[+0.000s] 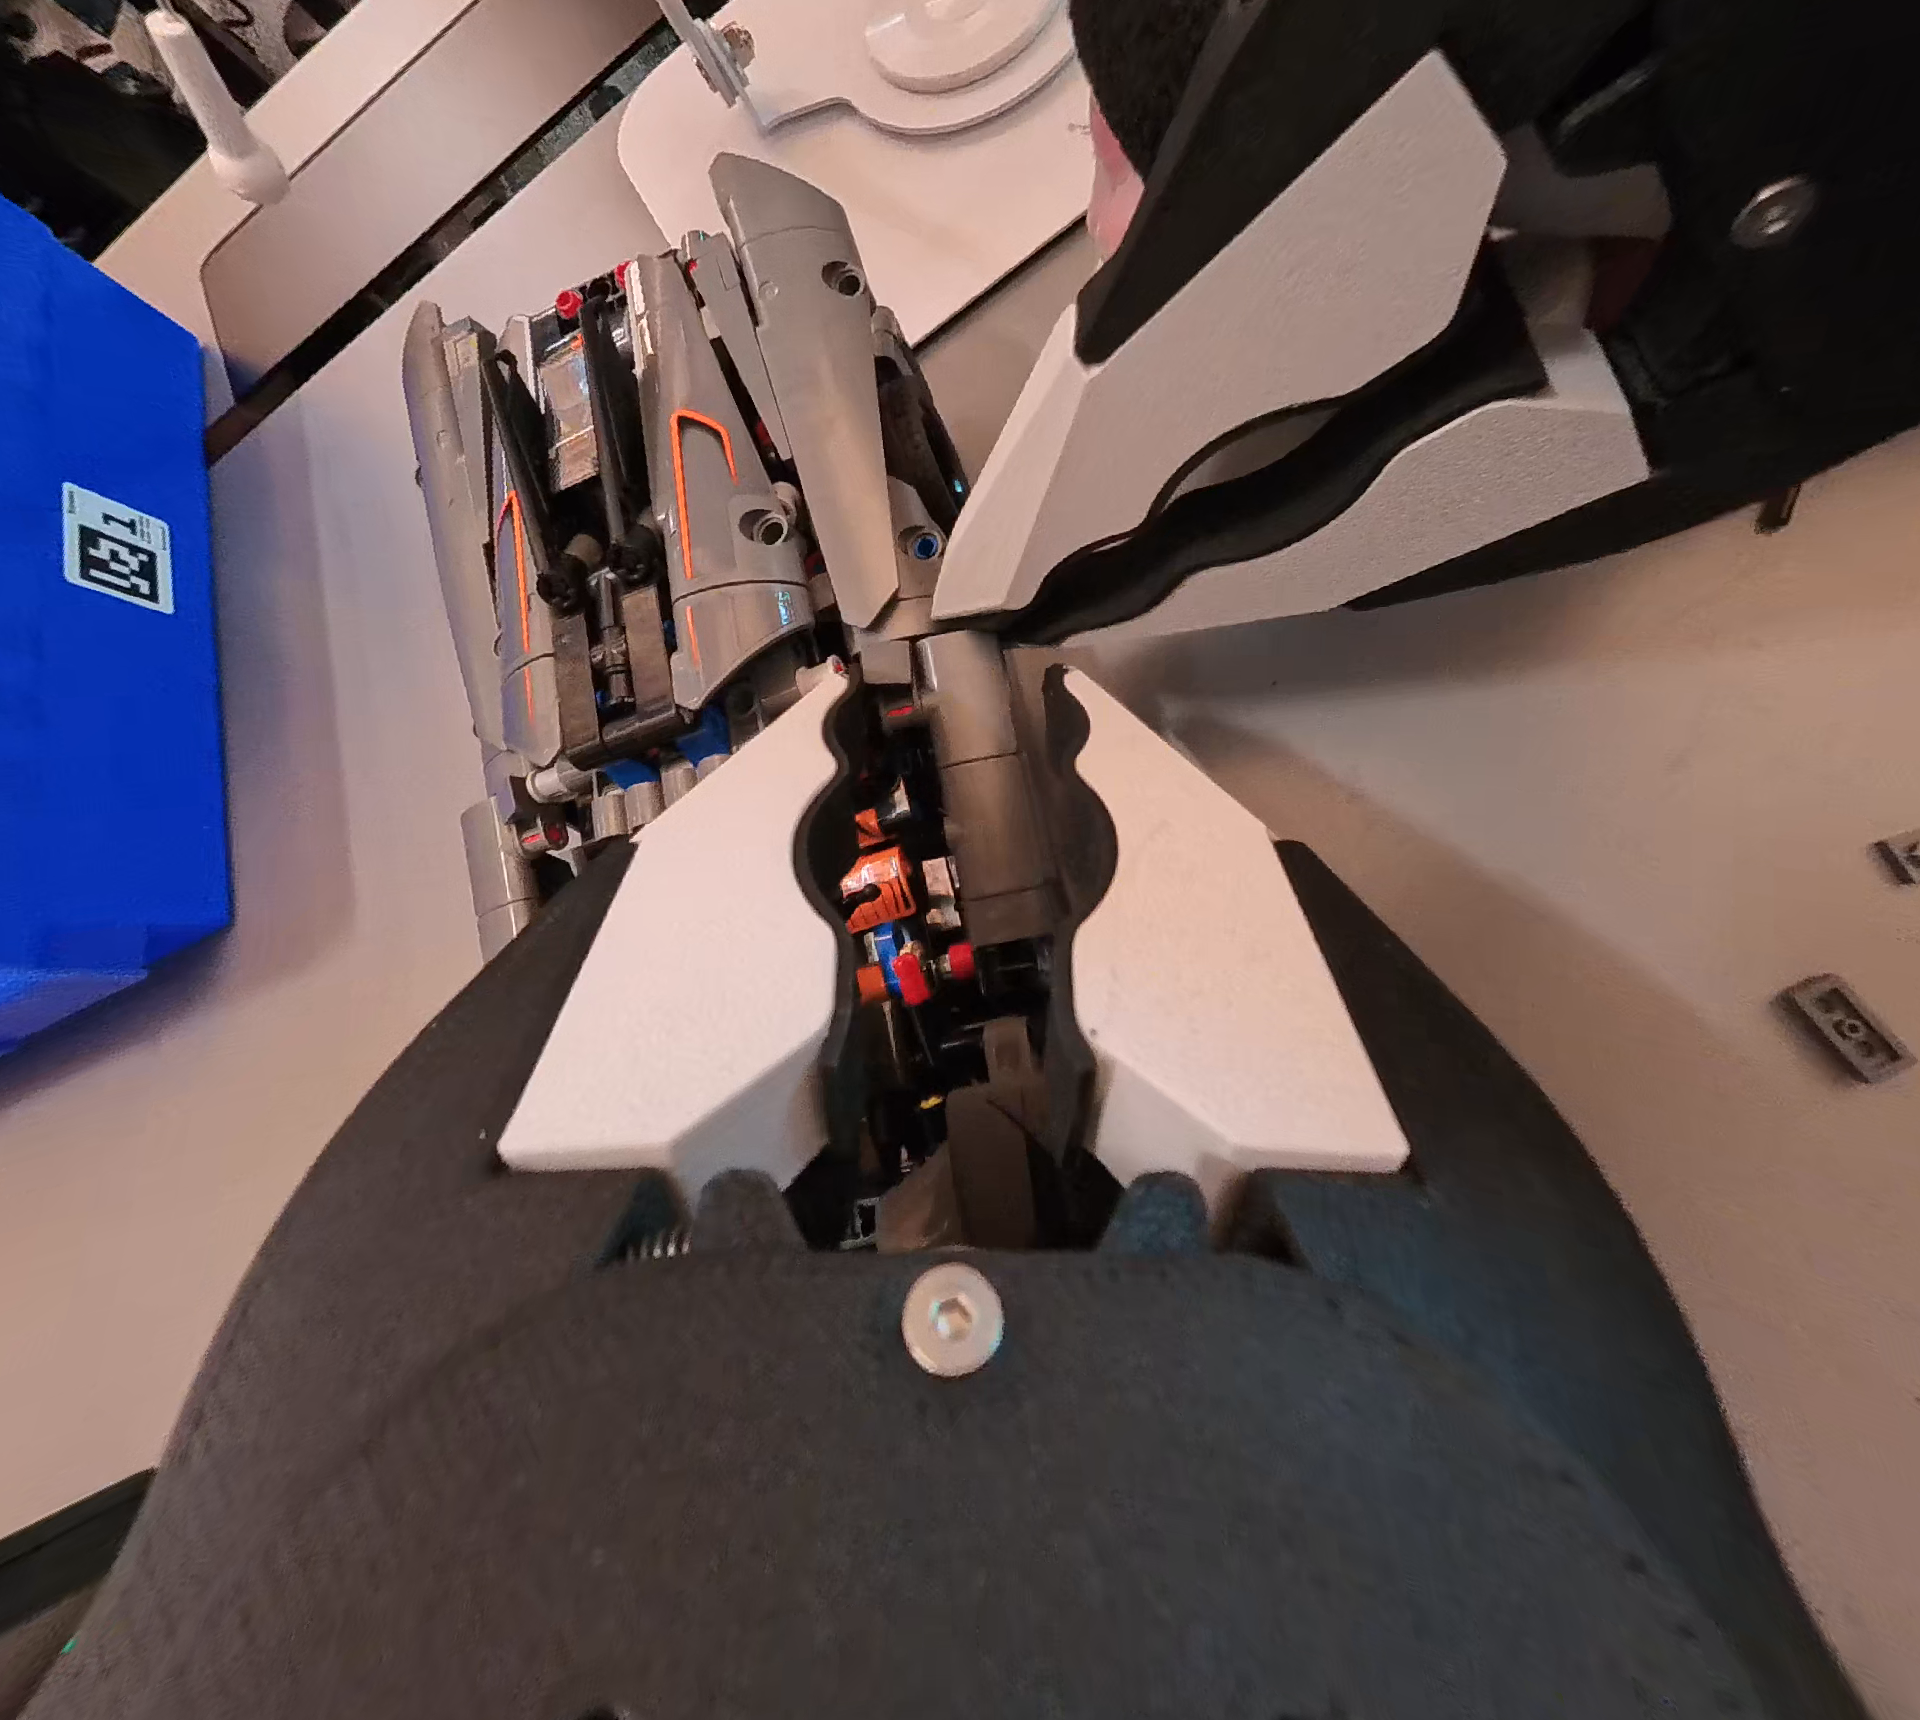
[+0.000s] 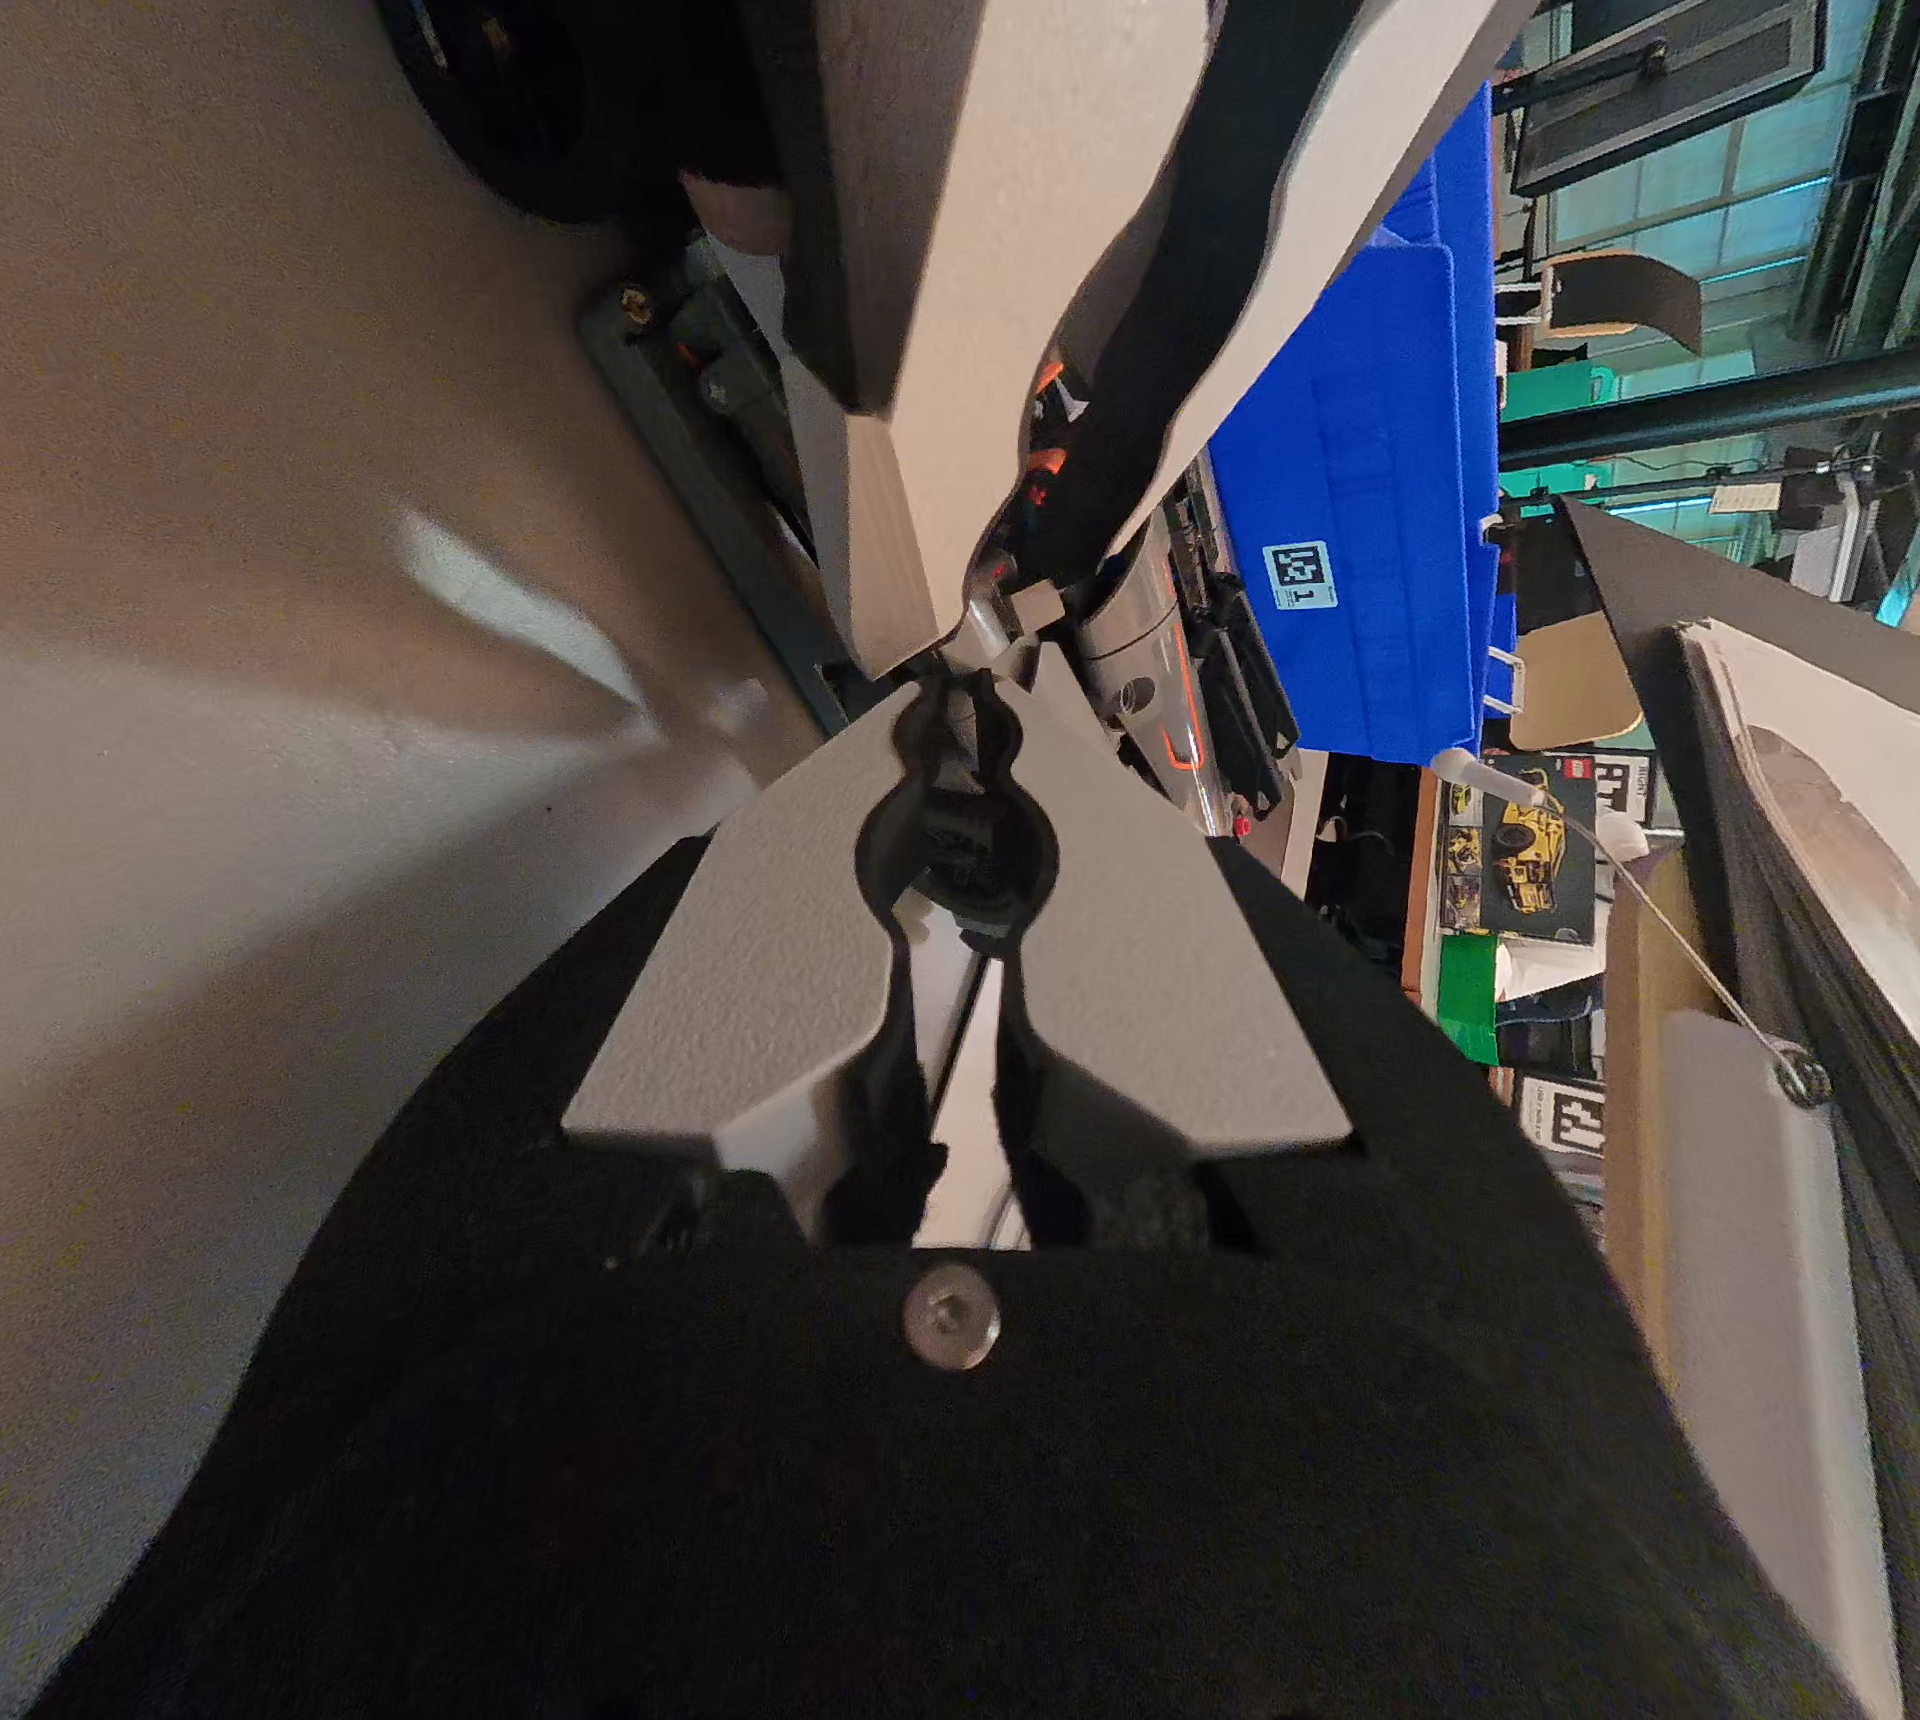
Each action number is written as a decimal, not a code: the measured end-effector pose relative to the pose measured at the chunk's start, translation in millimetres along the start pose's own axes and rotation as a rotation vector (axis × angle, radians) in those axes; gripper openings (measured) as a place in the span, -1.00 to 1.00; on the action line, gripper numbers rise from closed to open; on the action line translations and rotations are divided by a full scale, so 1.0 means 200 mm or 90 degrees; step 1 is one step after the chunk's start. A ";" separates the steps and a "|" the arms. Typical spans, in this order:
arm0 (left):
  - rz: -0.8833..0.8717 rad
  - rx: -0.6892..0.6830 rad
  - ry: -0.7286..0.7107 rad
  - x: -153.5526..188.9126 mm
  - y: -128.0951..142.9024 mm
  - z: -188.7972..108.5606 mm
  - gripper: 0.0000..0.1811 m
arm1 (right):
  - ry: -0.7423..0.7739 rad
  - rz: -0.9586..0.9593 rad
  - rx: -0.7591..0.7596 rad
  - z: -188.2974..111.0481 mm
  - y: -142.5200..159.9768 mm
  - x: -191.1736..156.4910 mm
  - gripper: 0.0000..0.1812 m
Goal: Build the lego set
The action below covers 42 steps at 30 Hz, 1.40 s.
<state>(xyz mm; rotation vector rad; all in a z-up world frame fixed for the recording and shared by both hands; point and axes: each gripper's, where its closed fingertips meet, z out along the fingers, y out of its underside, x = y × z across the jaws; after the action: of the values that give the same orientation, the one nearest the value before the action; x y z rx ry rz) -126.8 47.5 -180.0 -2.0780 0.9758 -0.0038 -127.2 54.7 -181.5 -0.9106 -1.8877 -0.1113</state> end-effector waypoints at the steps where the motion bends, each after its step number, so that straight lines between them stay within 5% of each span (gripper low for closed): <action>1: 0.001 0.002 0.001 0.00 0.00 0.00 -0.66 | -0.002 0.002 0.004 0.00 0.00 0.00 -0.95; 18: 0.005 -0.009 0.015 0.02 0.03 0.02 -0.61 | -0.088 0.294 0.103 0.00 -0.04 0.05 -0.96; 42: 0.005 -0.037 0.007 0.01 0.05 0.02 -0.69 | -0.122 0.366 0.079 0.01 -0.03 0.05 -0.99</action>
<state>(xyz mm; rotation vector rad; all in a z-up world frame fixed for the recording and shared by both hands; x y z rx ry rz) -130.0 45.1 -190.6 -2.1292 1.0005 0.0176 -135.2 58.0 -172.6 -1.3762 -1.7063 0.4479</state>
